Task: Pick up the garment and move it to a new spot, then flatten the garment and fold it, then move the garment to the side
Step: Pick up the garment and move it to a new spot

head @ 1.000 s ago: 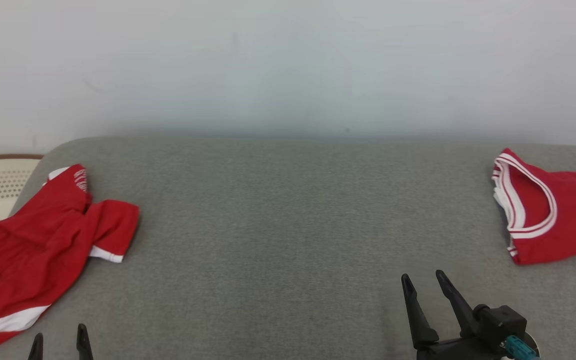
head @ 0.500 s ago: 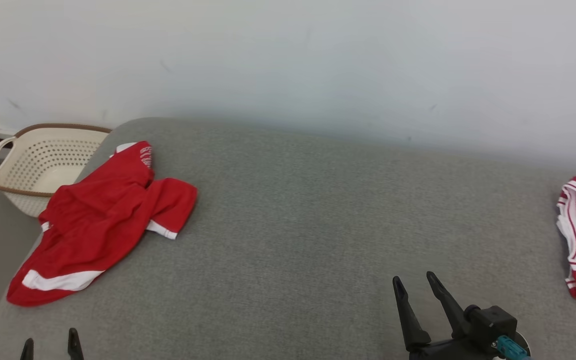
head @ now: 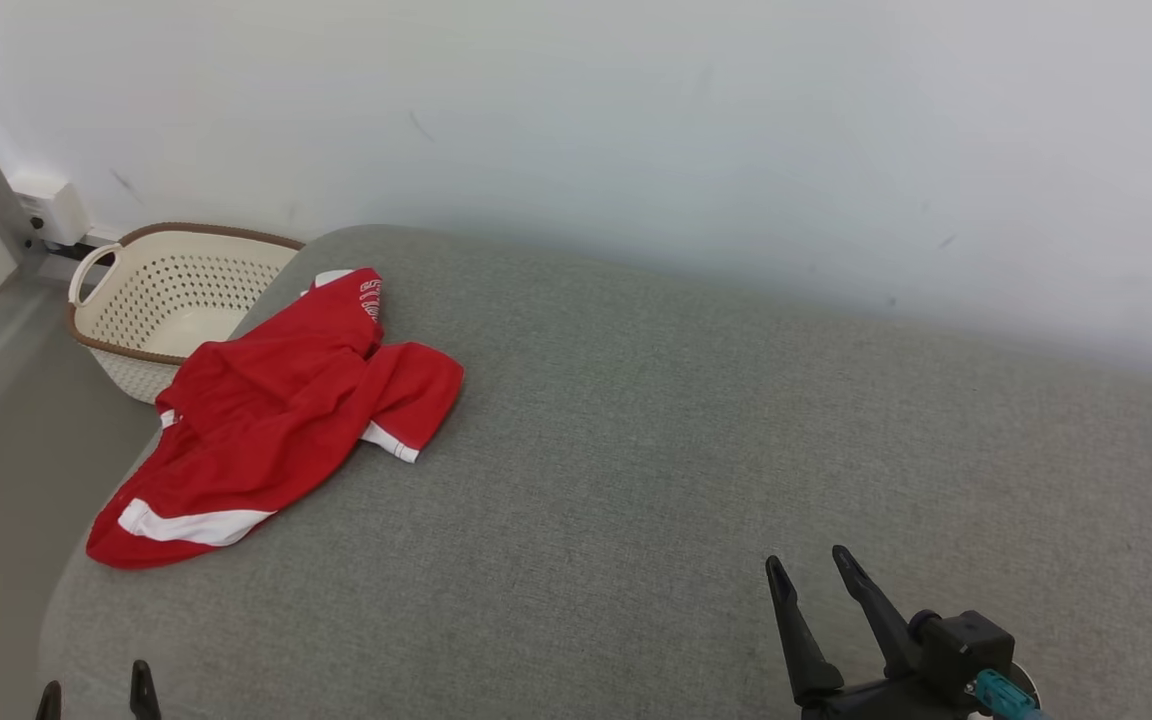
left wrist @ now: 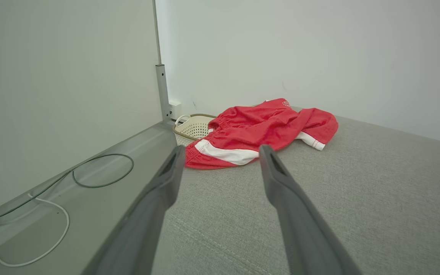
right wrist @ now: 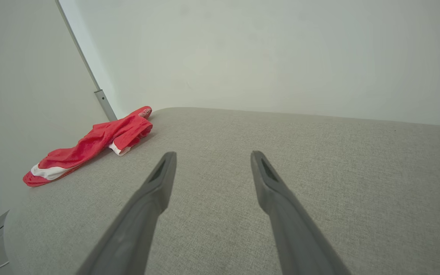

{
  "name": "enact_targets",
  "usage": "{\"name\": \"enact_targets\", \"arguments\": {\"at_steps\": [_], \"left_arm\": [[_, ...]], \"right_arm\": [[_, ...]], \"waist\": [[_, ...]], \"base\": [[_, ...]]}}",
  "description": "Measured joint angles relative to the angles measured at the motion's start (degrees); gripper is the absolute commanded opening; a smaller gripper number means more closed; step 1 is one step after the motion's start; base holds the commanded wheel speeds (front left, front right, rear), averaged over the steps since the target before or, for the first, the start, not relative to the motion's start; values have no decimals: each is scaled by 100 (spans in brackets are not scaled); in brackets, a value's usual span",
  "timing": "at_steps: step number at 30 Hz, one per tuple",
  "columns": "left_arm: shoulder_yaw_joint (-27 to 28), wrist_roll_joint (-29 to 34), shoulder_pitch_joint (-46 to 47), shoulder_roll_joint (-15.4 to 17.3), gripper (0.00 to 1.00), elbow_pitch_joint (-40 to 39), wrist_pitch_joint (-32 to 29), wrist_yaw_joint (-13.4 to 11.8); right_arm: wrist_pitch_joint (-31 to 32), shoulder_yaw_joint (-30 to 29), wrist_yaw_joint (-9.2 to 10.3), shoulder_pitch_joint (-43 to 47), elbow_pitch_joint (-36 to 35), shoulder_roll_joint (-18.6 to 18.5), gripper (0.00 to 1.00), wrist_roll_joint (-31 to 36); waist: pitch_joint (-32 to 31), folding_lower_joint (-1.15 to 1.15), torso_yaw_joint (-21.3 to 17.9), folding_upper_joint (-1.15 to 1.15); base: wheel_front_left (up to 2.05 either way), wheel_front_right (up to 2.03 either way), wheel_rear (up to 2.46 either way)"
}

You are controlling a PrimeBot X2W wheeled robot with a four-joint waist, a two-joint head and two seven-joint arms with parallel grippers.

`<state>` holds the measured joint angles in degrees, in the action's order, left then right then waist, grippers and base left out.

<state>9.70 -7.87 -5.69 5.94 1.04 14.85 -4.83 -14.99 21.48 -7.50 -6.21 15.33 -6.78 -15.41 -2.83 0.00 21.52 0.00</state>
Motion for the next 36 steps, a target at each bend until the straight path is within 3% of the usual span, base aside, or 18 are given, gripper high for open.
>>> {"name": "enact_targets", "arguments": {"at_steps": [9,20,36], "left_arm": [[-2,-21,-18,27,100,-11,0,-40],[-37,-97,77,118,100,-8,-40,-23],[53,-435,1867,772,100,378,-70,315]], "right_arm": [[-13,52,0,-28,24,7,100,-22],[-14,92,0,-96,-22,-1,100,-69],[-14,300,0,-625,-183,-49,100,-45]], "waist": [[-31,0,134,0],[25,0,29,0],[606,0,-459,1]], "base": [[0,0,0],[0,0,0],[0,0,0]]}}
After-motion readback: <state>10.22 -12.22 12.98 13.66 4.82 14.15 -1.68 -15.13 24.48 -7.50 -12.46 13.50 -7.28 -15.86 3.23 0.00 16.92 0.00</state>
